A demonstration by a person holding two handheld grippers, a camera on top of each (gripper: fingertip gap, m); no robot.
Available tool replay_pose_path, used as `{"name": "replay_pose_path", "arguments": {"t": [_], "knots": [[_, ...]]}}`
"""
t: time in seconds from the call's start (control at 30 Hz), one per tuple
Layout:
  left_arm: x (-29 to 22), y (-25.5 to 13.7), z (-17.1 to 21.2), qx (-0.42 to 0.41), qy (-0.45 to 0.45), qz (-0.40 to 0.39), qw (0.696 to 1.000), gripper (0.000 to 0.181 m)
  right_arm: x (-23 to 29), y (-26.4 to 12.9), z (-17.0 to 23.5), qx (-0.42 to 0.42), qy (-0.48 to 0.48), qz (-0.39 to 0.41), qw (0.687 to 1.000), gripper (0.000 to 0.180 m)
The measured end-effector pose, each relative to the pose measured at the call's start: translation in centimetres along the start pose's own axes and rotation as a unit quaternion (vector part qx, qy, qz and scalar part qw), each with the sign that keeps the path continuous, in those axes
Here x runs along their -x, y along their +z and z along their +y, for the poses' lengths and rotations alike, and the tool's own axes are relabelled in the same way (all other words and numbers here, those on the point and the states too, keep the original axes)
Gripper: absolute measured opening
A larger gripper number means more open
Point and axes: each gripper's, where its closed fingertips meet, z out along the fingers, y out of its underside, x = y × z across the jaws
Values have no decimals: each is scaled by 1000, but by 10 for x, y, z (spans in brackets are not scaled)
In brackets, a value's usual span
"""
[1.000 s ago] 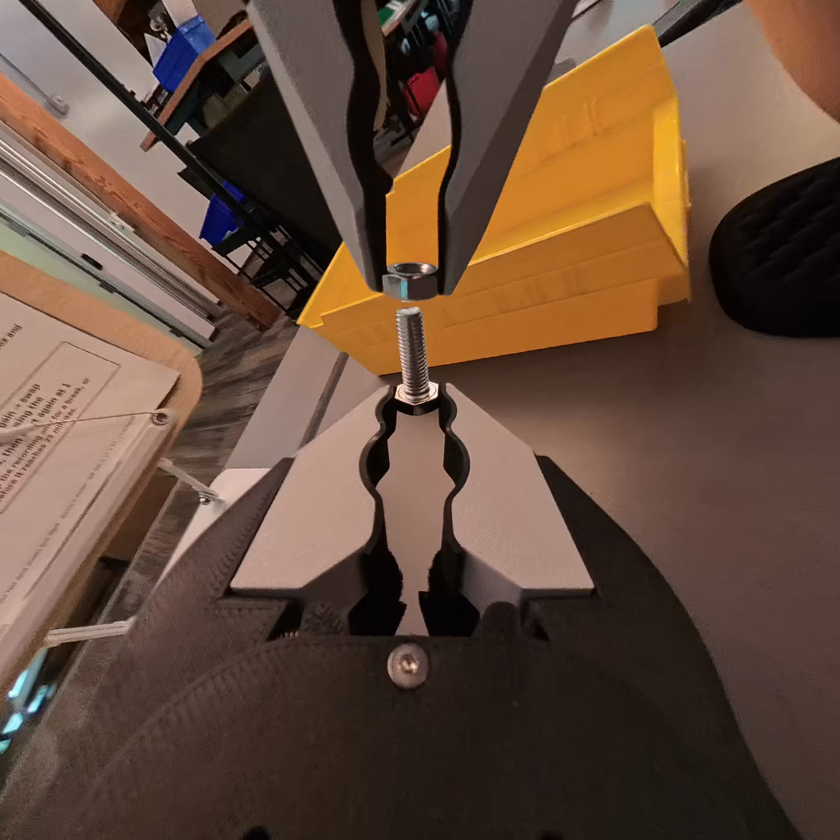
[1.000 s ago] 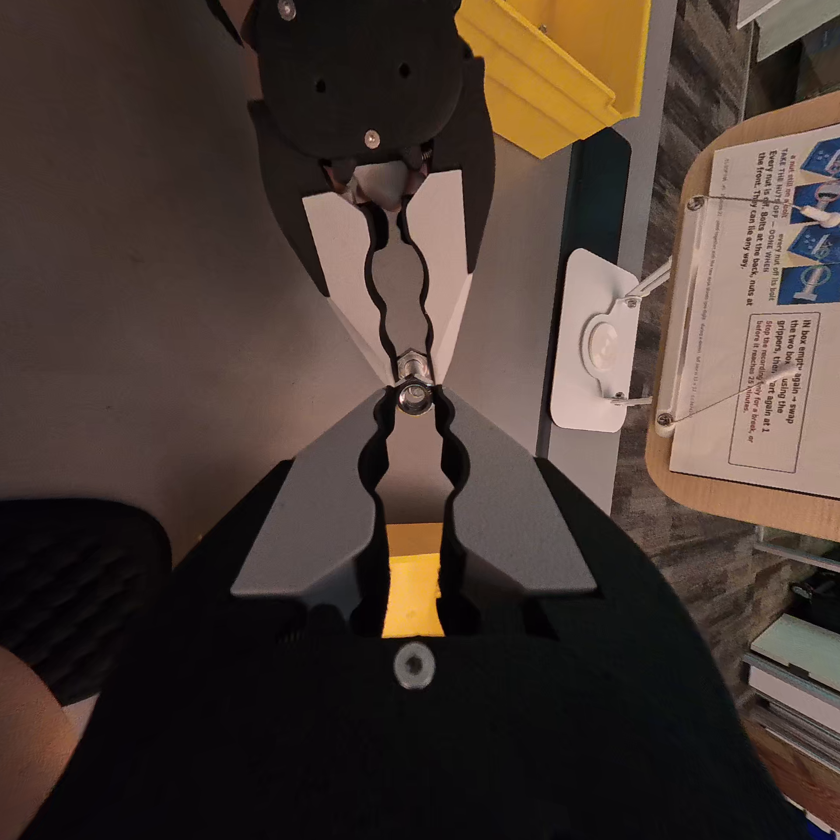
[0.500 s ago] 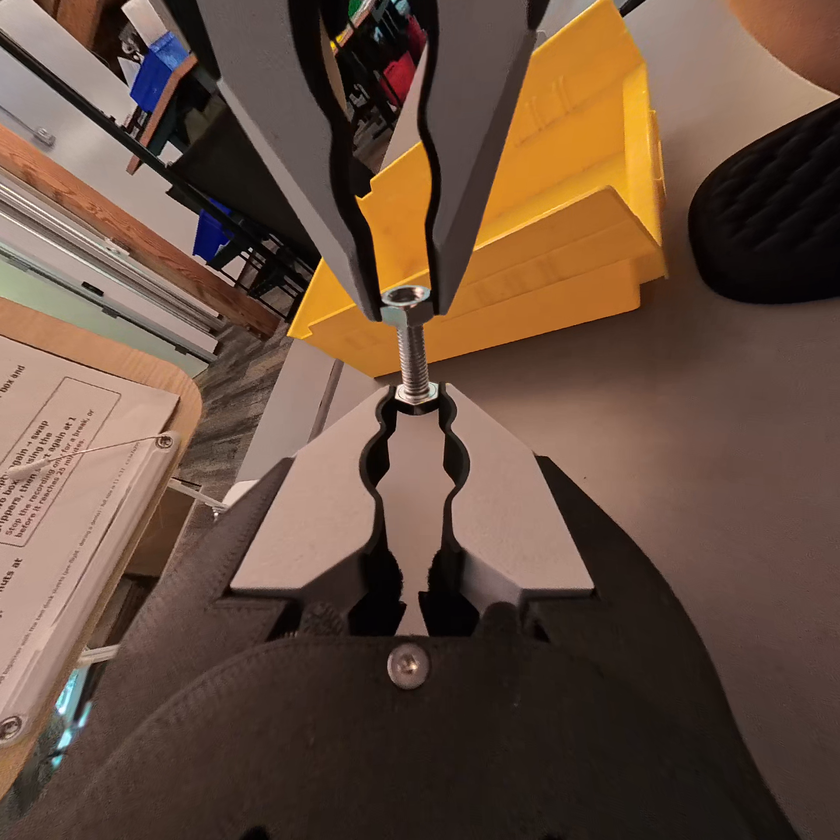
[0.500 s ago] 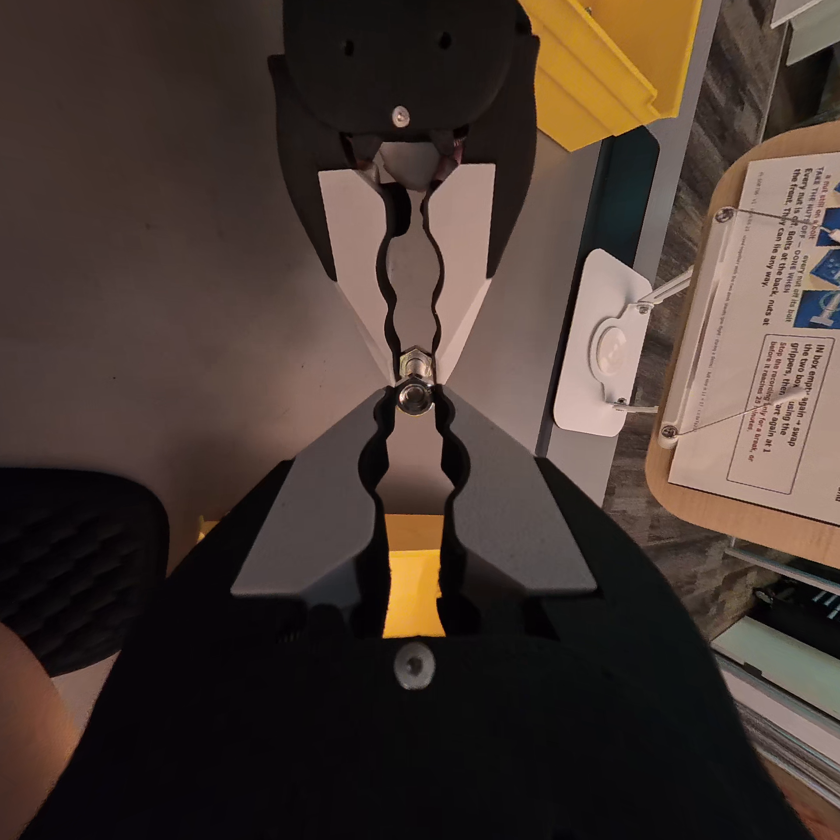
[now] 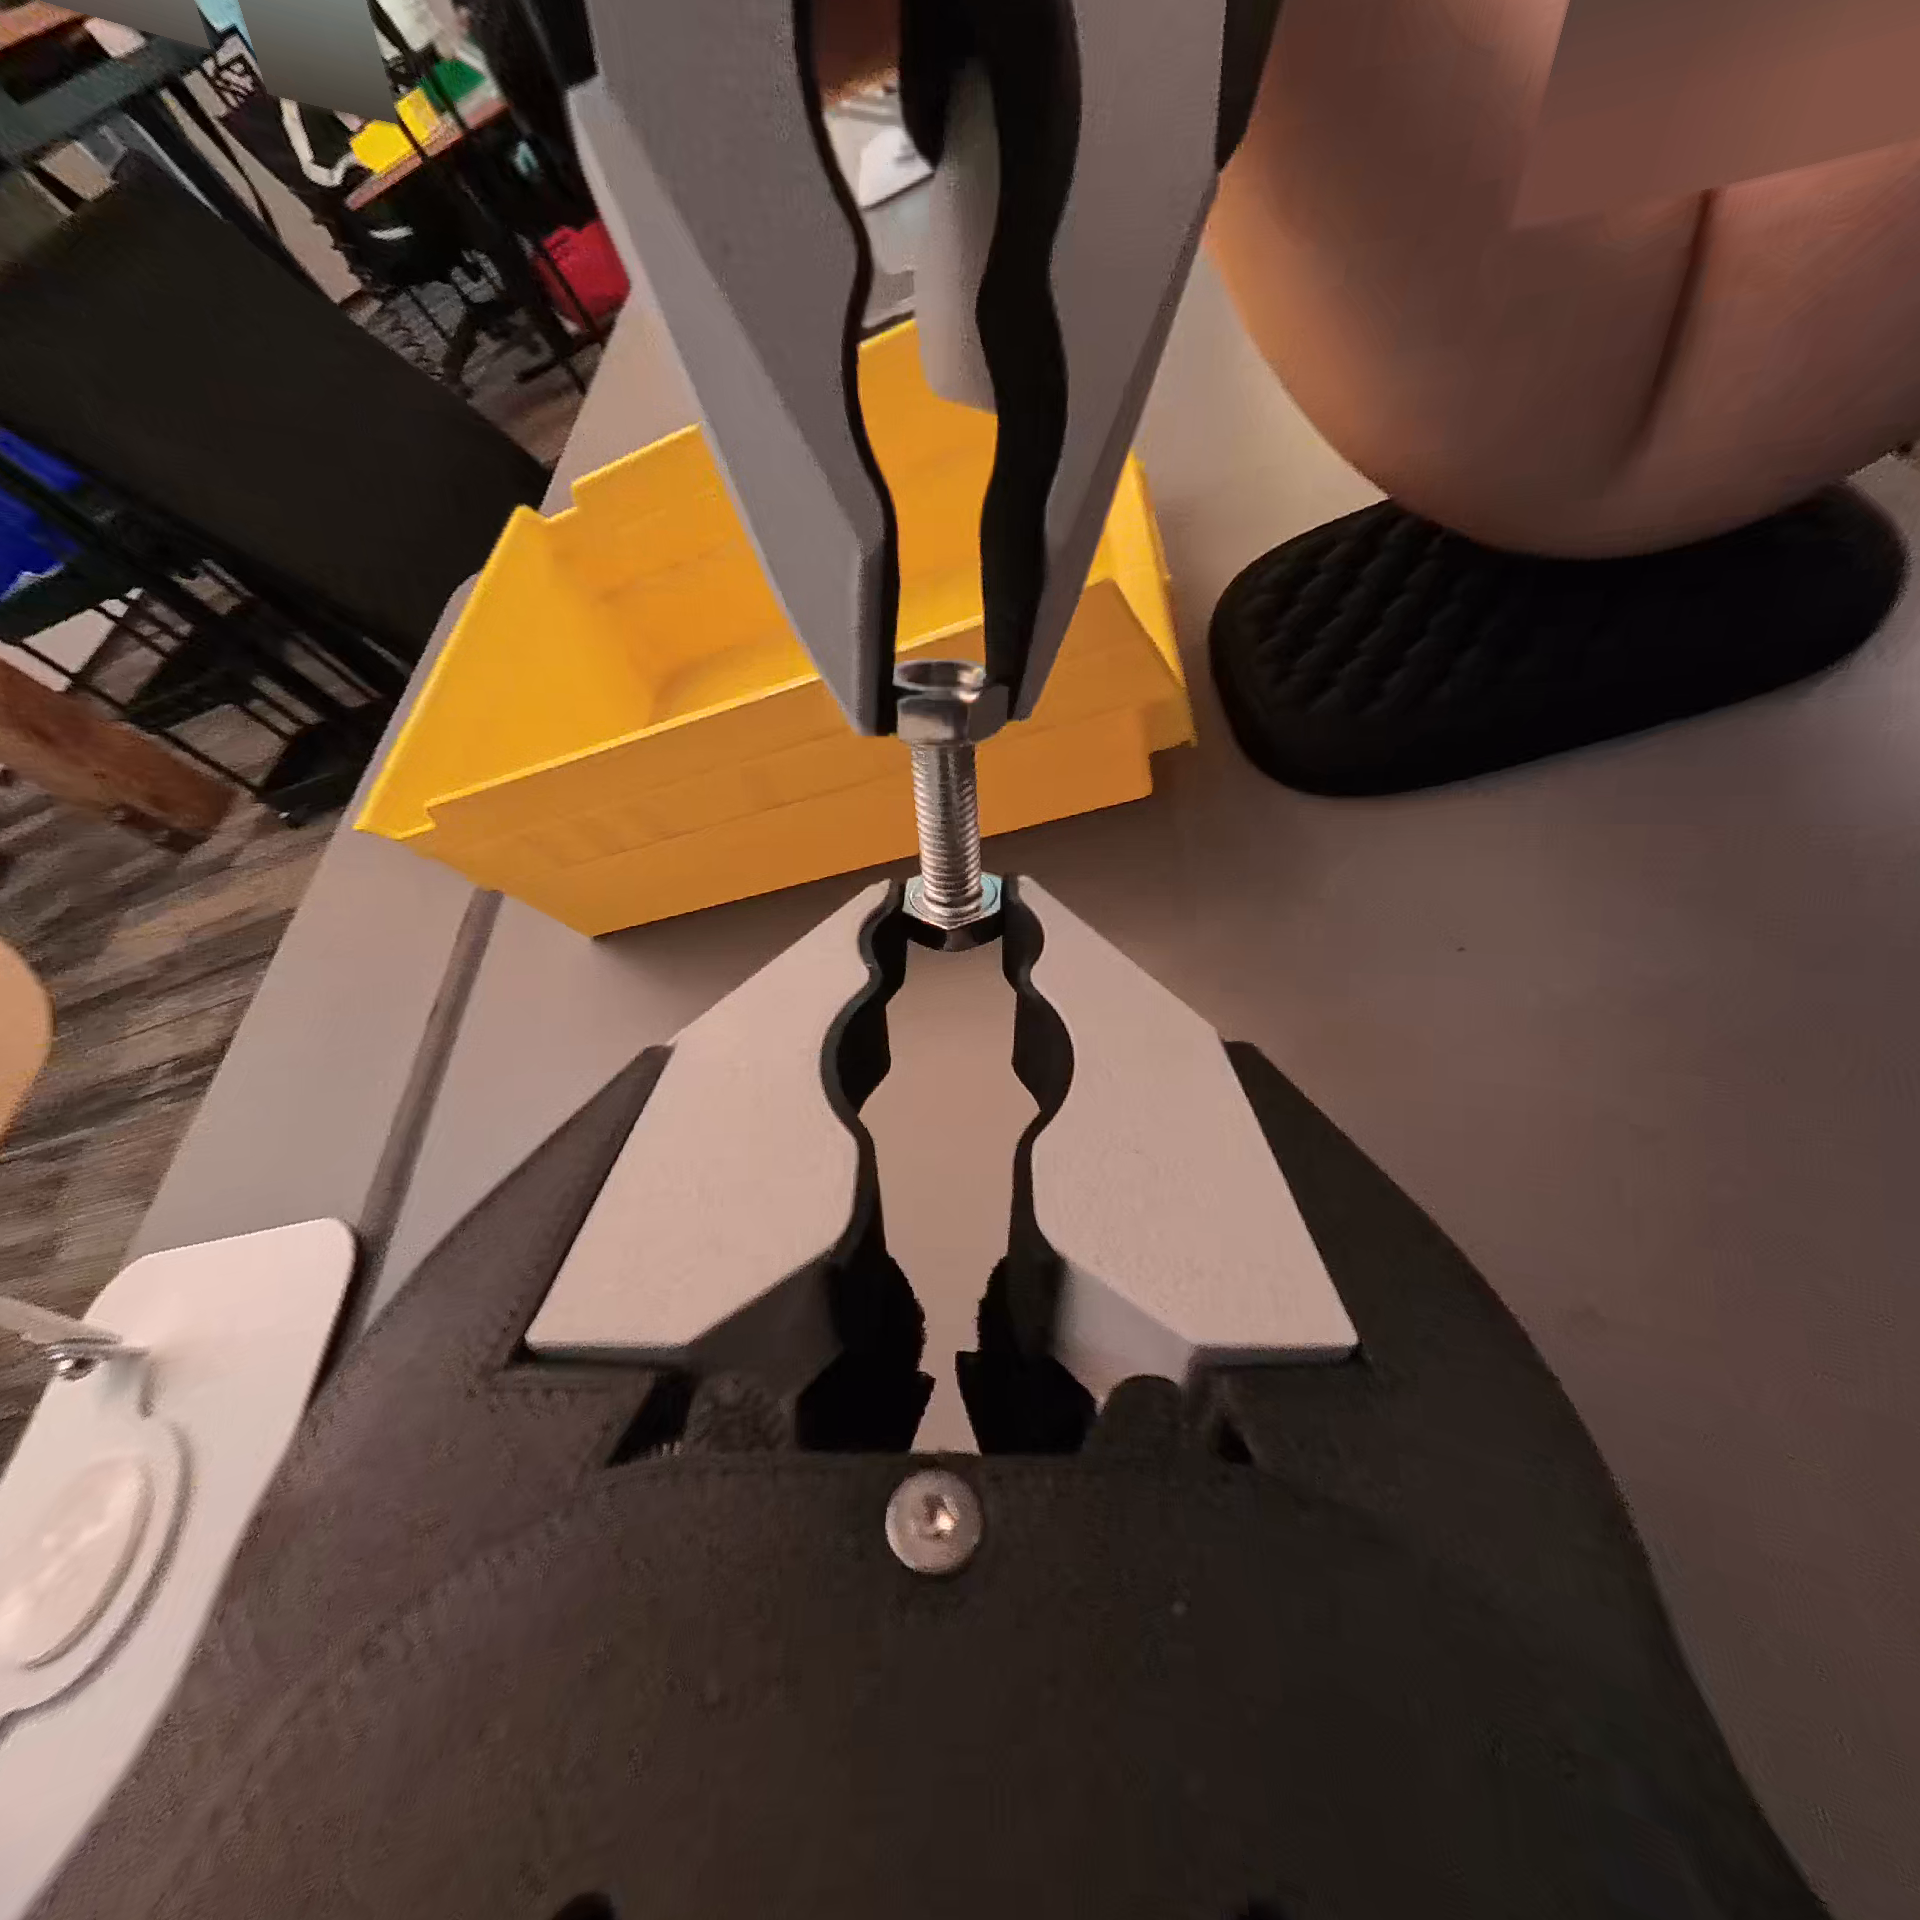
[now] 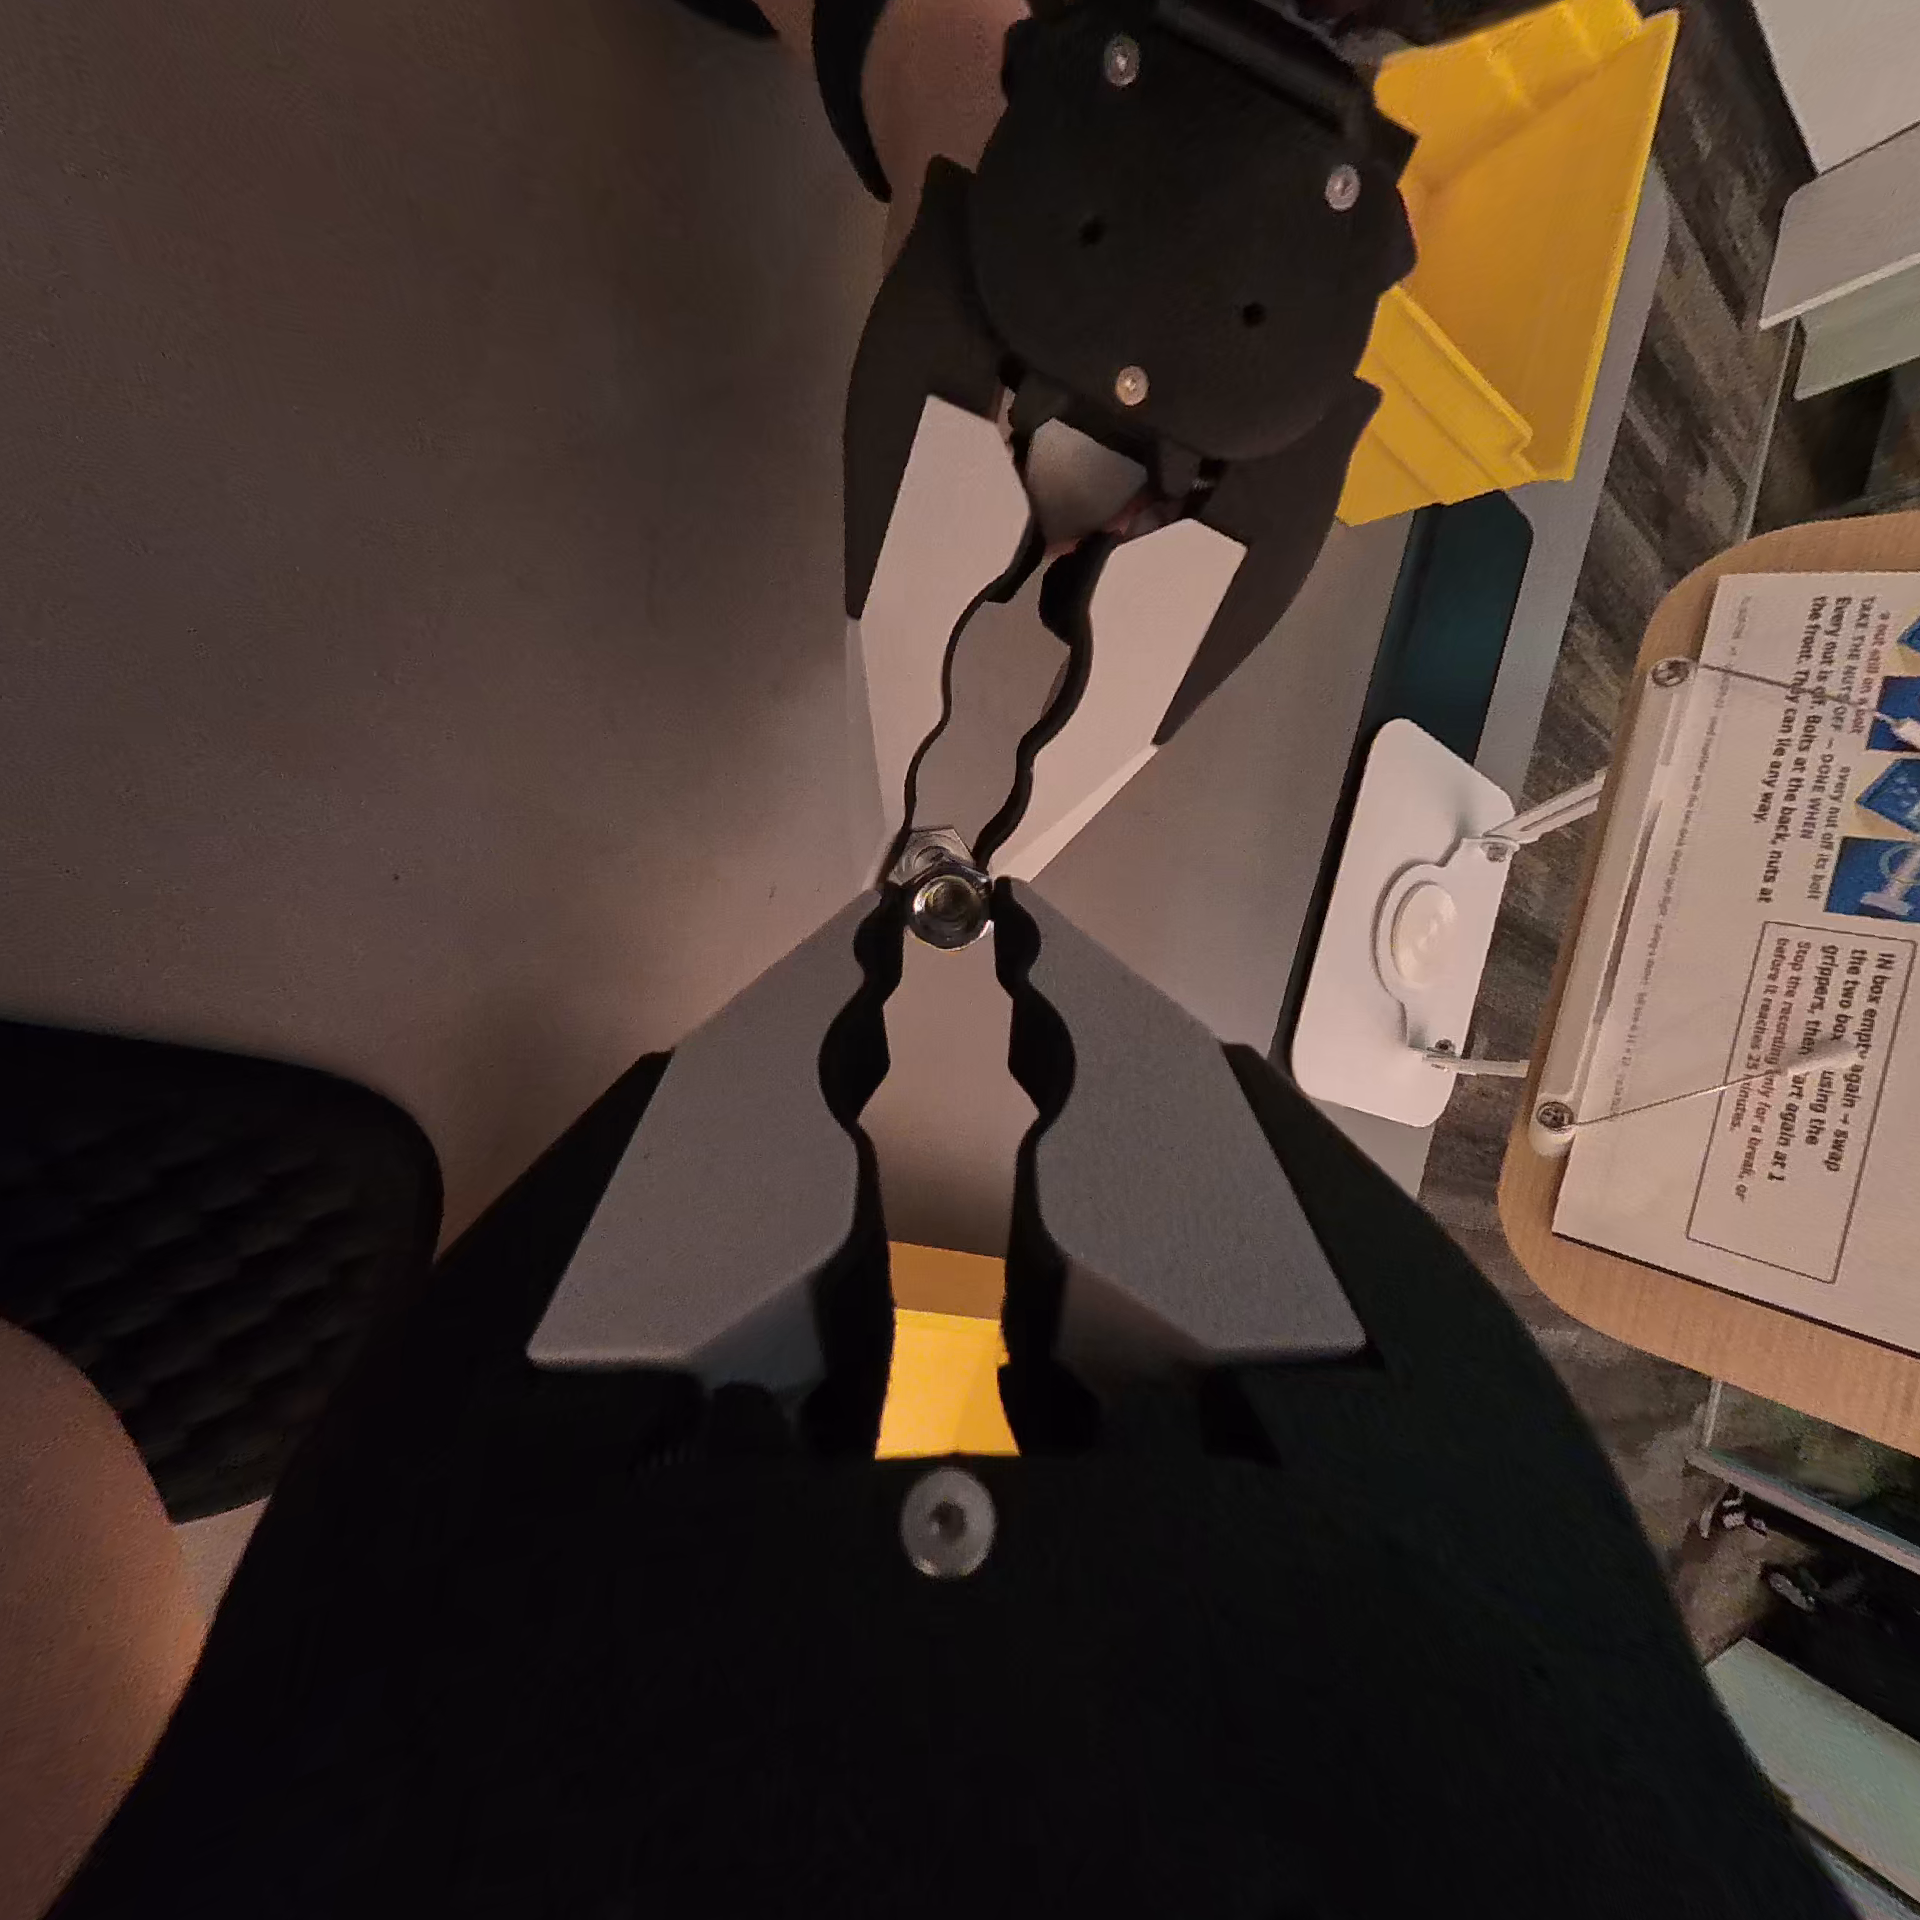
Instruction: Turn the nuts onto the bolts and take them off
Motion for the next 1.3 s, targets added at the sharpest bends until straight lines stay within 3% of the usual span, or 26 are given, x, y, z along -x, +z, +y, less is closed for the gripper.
{"name": "replay_pose_path", "arguments": {"t": [0.17,0.37,0.6,0.8,0.97,1.07,1.3], "knots": [[3,-1,-1,7,-8,-5,1000,16,-3,-1,4,5,21,2,1000,17],[24,-4,5,44,-4,-80,996,16,-23,3,9,0,167,-2,986,16],[54,-21,6,69,-29,-165,983,16,-57,4,8,-42,343,11,938,16],[70,-34,7,81,-53,-212,972,16,-76,5,3,-67,423,30,903,15],[82,-46,5,79,-69,-244,964,16,-91,5,-4,-112,508,33,853,15],[85,-49,6,88,-67,-258,960,16,-94,6,-6,-122,521,34,844,15],[86,-53,-1,60,-93,-246,963,16,-98,3,-12,-137,487,50,861,16]]}}
